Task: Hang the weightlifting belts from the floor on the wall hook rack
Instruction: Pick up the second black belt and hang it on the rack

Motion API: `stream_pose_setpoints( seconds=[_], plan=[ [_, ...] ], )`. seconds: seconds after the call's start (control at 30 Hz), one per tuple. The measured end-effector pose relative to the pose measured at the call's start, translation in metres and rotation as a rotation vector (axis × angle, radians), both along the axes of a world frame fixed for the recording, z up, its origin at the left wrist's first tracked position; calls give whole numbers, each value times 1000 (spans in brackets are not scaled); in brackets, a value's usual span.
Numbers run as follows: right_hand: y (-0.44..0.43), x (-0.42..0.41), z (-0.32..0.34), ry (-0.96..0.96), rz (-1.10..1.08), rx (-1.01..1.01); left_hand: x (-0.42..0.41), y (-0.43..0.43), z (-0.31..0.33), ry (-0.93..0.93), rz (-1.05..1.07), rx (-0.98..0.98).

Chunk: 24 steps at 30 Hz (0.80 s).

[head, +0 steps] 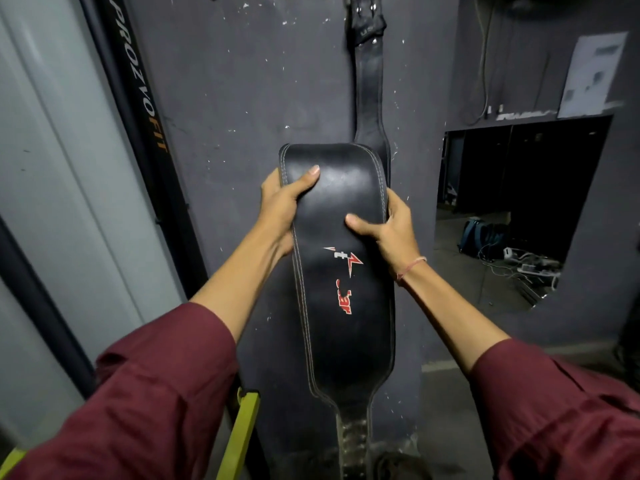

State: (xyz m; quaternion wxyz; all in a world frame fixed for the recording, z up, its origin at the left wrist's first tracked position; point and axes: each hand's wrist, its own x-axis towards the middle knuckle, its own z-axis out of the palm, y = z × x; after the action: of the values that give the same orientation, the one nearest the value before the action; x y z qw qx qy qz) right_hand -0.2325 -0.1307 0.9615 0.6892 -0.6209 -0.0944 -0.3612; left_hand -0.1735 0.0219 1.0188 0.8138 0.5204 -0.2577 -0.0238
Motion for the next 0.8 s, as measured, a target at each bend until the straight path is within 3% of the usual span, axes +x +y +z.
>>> stream_pose_setpoints(
  seconds=[0.1, 0.3, 0.37, 0.5, 0.63, 0.8],
  plan=[
    [-9, -14, -48, 110, 66, -74, -4, -1, -10, -31, -9, -32],
    [11, -50, -175, 567, 213, -64, -4, 15, -4, -88, 6, -27],
    [15, -47, -154, 488, 221, -30, -6, 18, -5, -113, -9, -15],
    [16, -23, -29, 145, 129, 62, -11, 19, -15, -146, -32, 28],
    [3, -8, 54, 220, 234, 89, -18, 26, -27, -191, -72, 127],
    [11, -7, 56, 128, 225, -4, -14, 42, -24, -64, -252, 254]
  ],
)
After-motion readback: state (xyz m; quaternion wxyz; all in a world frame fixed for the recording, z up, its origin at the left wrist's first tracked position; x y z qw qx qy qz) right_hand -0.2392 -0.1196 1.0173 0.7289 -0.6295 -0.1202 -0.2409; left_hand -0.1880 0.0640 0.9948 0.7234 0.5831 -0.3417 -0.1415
